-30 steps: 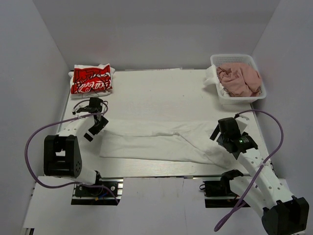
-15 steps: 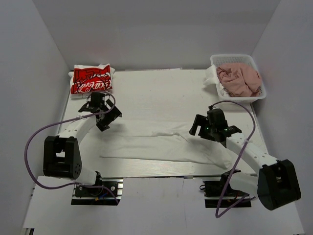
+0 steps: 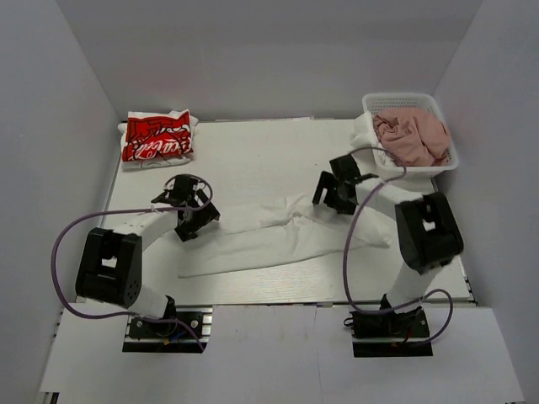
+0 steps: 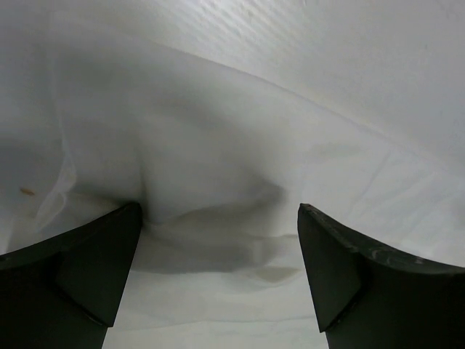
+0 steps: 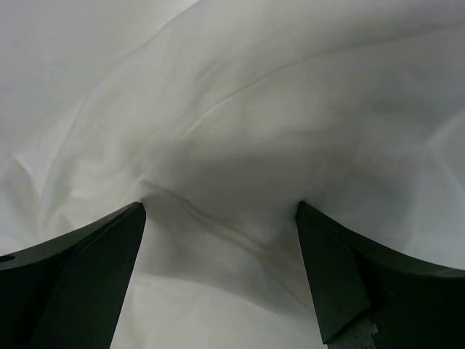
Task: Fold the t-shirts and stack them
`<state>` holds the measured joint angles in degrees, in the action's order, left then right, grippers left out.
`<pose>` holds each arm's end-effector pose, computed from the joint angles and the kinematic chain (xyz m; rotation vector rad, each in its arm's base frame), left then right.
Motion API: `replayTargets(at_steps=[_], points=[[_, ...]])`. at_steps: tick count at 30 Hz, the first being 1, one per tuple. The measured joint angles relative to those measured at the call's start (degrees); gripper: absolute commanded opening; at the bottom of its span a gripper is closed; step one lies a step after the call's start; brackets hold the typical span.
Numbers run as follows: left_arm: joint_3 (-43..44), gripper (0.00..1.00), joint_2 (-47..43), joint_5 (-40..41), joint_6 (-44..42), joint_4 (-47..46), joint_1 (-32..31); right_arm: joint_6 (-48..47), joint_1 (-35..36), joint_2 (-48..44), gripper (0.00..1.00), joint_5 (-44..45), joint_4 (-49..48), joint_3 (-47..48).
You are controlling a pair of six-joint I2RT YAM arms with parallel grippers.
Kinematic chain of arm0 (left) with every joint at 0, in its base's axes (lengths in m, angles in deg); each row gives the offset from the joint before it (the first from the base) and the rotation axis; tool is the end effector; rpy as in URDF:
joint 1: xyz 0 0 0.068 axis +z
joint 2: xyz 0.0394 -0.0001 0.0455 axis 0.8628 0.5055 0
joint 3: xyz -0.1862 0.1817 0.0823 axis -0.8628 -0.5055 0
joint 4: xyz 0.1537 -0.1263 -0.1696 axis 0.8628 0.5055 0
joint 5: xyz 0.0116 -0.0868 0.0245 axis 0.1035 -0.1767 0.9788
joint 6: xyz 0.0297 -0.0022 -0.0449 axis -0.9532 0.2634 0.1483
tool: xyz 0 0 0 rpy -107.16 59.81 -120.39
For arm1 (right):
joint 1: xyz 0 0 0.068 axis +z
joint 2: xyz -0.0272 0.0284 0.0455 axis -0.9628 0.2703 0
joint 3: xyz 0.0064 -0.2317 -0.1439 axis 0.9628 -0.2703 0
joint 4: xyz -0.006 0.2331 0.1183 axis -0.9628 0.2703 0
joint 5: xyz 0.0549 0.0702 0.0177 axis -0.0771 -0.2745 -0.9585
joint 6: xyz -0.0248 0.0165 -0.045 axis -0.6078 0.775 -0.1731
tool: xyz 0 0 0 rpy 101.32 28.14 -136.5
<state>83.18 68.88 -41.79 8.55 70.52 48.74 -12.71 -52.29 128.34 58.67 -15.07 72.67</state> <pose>0.2655 -0.0499 0.1574 -0.8428 2.6507 -0.2182 0.3046 0.1192 0.1671 0.3397 2.5569 0.2455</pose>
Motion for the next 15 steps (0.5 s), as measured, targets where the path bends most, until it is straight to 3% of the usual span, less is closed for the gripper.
replayTargets(at_steps=[9, 11, 15], points=[[-3.5, 0.99, -4.2, 1.4, 5.5, 2.8, -14.1, -9.0, 0.0, 34.6, 0.9, -3.5, 2.2, 47.3], [-3.0, 0.99, -5.4, 0.5, 7.7, 8.1, -17.9, -11.4, -0.2, 37.5, 0.9, -4.0, 1.9, 51.9], [2.1, 0.99, -4.7, 0.0, 10.9, 26.4, -24.7, -16.1, 0.0, 36.5, 0.9, -3.9, 0.6, 50.1]])
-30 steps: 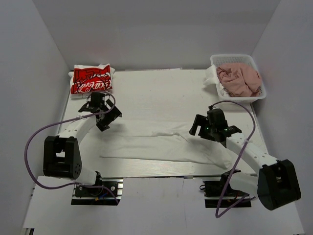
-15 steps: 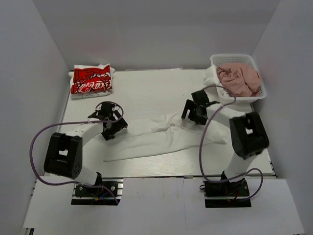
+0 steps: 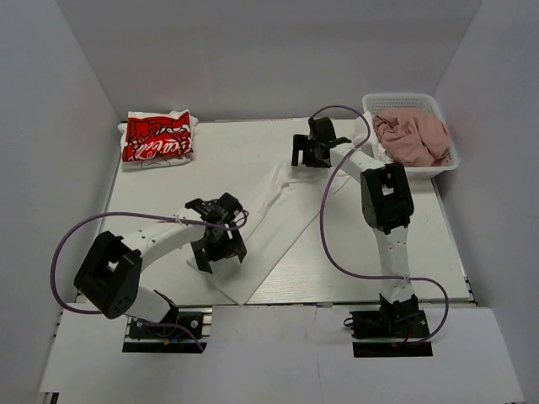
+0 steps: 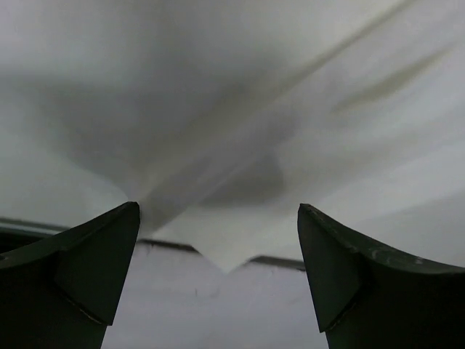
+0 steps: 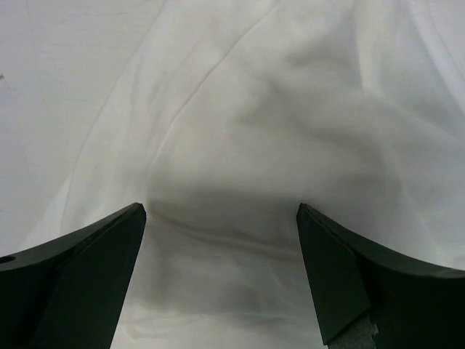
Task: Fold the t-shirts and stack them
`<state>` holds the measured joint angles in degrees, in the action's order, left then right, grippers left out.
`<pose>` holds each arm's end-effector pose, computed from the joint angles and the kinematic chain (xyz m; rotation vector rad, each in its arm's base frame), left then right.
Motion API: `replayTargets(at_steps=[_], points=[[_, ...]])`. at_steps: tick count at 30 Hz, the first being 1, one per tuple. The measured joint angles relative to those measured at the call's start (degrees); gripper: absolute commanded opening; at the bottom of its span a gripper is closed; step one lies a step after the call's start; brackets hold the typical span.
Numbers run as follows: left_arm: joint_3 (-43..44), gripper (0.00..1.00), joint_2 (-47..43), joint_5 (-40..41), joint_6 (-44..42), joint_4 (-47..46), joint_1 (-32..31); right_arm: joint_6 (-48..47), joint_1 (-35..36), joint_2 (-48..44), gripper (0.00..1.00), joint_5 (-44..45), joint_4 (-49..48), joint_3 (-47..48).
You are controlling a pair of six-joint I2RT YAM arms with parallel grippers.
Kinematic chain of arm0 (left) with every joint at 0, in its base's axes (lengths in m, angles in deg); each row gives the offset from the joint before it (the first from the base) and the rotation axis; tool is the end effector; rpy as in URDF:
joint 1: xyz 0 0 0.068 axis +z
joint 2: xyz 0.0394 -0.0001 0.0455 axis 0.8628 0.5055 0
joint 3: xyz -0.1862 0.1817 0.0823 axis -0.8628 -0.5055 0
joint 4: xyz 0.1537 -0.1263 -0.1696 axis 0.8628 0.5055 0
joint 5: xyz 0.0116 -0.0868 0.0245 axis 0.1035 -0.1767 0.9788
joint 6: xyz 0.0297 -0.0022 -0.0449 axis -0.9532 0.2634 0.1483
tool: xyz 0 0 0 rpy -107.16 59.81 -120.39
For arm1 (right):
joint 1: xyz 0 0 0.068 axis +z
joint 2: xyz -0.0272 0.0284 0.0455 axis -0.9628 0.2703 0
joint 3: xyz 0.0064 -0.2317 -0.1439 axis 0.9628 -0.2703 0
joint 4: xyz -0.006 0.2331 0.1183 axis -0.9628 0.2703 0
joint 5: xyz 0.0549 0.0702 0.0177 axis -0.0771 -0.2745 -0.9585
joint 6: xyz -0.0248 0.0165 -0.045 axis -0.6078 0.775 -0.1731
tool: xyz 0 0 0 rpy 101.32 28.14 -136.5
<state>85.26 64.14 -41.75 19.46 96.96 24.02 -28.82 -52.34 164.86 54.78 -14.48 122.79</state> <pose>0.1831 -0.1297 0.1748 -0.5673 3.0378 -0.0115 0.4821 0.1931 0.1724 -0.0370 2.3618 0.3102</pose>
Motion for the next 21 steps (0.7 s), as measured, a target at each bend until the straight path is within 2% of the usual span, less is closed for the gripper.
replayTargets(at_steps=[2, 5, 11, 17, 21], points=[[5.9, 0.99, 0.2, 1.2, 0.4, 4.9, -2.7, -1.8, 0.0, -2.8, 0.9, 0.0, -0.7, -3.7], [12.8, 0.99, 1.9, 3.6, -0.1, 7.1, -5.4, -2.8, 0.0, -9.8, 0.9, 0.4, -1.1, -10.9], [13.3, 0.99, 14.5, 5.0, -4.0, 6.1, -11.8, -1.2, -0.1, -23.5, 0.9, 2.9, -4.1, -24.9], [14.4, 0.99, 18.7, 4.3, -7.4, 6.5, -14.1, -0.5, -0.2, -19.1, 0.9, 2.7, -2.7, -27.6], [15.1, 0.99, 20.2, 2.9, -9.4, 6.7, -14.6, -0.4, -0.1, -15.2, 0.9, 1.3, -2.2, -22.8]])
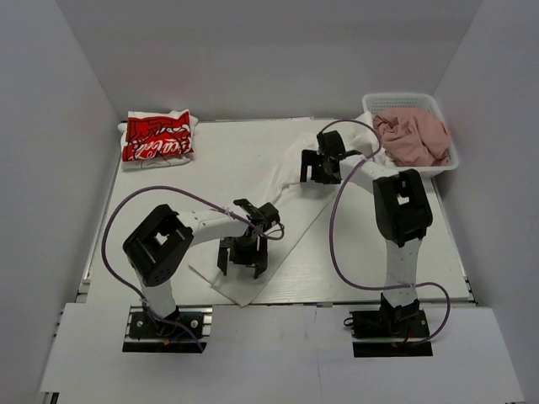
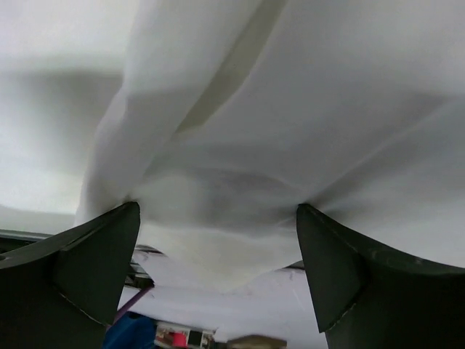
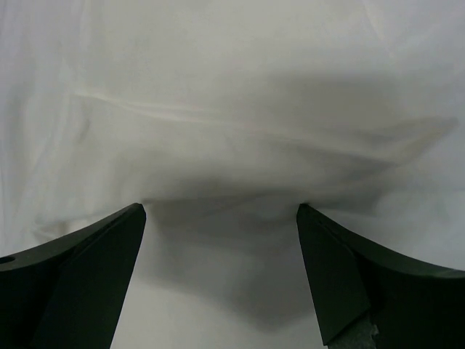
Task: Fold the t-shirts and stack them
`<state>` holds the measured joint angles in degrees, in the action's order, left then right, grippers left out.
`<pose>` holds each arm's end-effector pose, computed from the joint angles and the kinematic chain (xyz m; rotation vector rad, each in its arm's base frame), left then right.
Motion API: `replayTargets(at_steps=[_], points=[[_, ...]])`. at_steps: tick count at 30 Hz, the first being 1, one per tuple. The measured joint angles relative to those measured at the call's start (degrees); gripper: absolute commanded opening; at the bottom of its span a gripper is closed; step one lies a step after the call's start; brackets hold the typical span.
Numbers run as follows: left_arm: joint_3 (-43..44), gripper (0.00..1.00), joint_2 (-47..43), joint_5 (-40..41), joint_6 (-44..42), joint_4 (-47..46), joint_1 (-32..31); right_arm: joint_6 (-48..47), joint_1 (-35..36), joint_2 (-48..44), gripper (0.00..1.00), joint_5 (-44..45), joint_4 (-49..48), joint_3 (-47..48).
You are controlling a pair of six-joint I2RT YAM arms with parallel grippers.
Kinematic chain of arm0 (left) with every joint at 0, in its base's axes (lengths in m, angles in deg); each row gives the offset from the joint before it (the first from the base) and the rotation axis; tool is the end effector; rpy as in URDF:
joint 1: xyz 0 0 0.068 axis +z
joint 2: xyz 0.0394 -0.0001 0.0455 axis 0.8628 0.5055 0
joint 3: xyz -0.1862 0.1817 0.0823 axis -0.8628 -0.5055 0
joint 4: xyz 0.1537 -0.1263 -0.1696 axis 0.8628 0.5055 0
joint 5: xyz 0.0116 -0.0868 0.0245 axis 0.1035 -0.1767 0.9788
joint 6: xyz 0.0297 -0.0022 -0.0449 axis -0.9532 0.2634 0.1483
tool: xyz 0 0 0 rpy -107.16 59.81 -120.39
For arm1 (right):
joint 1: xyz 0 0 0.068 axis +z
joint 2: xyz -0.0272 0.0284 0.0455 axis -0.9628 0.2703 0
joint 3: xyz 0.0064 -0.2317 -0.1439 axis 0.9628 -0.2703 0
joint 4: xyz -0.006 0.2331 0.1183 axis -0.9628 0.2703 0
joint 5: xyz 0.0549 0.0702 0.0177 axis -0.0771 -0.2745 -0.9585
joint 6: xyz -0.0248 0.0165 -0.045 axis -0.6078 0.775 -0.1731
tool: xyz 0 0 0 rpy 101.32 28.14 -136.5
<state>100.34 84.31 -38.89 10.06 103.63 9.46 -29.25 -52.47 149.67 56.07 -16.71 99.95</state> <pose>0.1850 -0.2173 0.1519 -0.0868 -3.0813 -0.2741 0.4126 0.1631 0.1726 -0.0372 2.4489 0.2444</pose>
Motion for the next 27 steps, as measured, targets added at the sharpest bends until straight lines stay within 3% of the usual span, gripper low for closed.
replayTargets(at_steps=[5, 12, 15, 22, 27], points=[[1.4, 0.99, 3.2, -9.5, -2.4, -3.5, -2.0, 0.3, -0.1, 10.1, 0.9, -4.0, 3.0, 14.7], [19.0, 0.99, 14.6, -11.8, -2.3, 0.6, -7.2, 0.6, 0.2, 26.1, 0.9, -11.3, 8.0, 41.1], [23.7, 0.99, 16.6, -12.1, -2.3, -1.0, -9.0, 0.3, 0.1, 30.1, 0.9, -13.5, 6.4, 46.8], [26.4, 0.99, 15.6, -5.9, -1.2, -5.8, -11.6, -1.5, -0.2, 26.0, 0.9, -15.7, 9.2, 44.4], [16.4, 0.99, 1.9, -0.3, 0.3, -9.1, -13.0, -1.2, -0.6, 2.6, 0.9, -17.8, 3.5, 21.6]])
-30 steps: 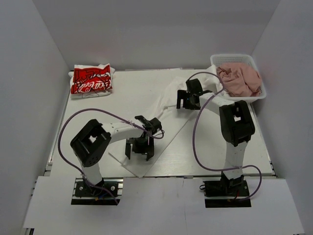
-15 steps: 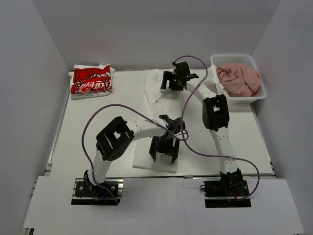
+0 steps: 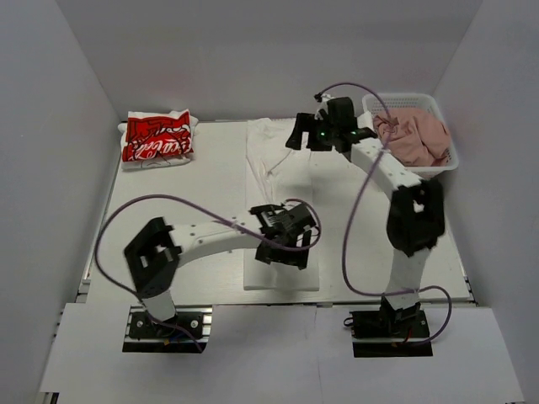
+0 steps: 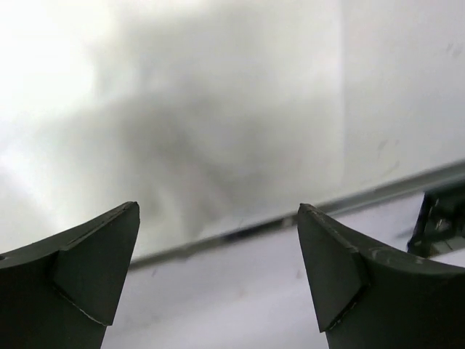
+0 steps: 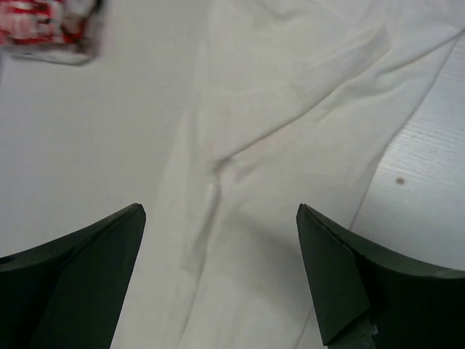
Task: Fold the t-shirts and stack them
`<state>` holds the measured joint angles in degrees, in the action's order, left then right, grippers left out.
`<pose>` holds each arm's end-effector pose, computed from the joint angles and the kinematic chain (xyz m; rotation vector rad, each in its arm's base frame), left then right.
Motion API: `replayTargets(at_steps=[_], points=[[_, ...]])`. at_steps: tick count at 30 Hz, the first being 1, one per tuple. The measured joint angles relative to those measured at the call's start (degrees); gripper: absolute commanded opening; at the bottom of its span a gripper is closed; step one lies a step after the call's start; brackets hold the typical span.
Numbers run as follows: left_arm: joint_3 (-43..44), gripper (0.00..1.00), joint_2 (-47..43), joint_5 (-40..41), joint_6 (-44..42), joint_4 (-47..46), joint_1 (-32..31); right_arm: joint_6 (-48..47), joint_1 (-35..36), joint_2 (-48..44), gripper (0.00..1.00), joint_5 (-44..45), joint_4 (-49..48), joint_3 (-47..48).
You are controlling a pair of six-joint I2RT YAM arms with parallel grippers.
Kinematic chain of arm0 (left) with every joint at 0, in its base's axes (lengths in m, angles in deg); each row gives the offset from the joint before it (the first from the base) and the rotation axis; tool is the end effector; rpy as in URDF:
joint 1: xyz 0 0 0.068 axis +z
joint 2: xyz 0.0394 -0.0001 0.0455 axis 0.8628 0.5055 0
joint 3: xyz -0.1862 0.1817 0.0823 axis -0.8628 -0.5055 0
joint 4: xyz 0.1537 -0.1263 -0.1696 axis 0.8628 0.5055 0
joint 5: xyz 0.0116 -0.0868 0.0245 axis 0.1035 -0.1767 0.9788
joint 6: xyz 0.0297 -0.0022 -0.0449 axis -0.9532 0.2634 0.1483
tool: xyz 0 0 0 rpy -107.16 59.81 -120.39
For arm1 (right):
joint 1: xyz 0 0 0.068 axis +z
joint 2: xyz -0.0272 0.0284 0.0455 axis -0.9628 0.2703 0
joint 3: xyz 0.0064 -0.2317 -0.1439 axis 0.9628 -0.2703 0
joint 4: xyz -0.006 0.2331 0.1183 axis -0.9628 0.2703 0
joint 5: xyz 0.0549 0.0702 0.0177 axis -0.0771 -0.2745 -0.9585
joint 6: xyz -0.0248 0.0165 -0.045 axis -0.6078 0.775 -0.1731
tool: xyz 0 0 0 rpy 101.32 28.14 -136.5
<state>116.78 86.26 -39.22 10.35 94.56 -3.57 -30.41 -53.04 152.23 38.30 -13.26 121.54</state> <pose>0.1645 -0.3196 0.2118 0.3834 2.9048 -0.2360 0.4541 0.1863 0.2713 -0.2173 2.2079 0.6547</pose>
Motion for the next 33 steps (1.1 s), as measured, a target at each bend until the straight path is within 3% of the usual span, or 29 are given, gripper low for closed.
replayTargets(at_steps=[5, 9, 15, 20, 24, 29, 33], points=[[-13.0, 0.99, -17.3, 5.8, 5.7, 0.8, -1.0, 3.3, -0.2, -29.0, 0.9, -2.6, -15.3, -27.3], [-26.3, 0.99, -25.8, 7.4, 10.1, 0.3, -0.9, 6.2, -0.3, -42.9, 0.9, -3.7, -20.0, -45.6], [-39.4, 0.99, -30.8, 7.0, 13.1, -4.1, -0.3, 9.4, 0.4, -59.5, 0.9, -5.7, -9.9, -69.5], [-41.2, 0.96, -32.6, 6.4, 11.7, -13.3, -0.2, 12.1, 2.6, -75.3, 0.9, -6.8, -0.8, -77.1], [-43.7, 0.87, -32.6, 5.1, 10.8, -20.2, 0.0, 14.0, 4.4, -80.5, 0.9, -9.3, 1.1, -84.0], [-46.6, 0.76, -33.8, 4.0, 10.3, -24.5, 0.0, 14.9, 7.8, -77.7, 0.9, -10.5, 4.9, -88.0], [-46.8, 0.61, -33.5, 4.3, 10.4, -24.8, 0.0, 15.6, 10.6, -75.5, 0.9, -10.7, 2.5, -88.0]])
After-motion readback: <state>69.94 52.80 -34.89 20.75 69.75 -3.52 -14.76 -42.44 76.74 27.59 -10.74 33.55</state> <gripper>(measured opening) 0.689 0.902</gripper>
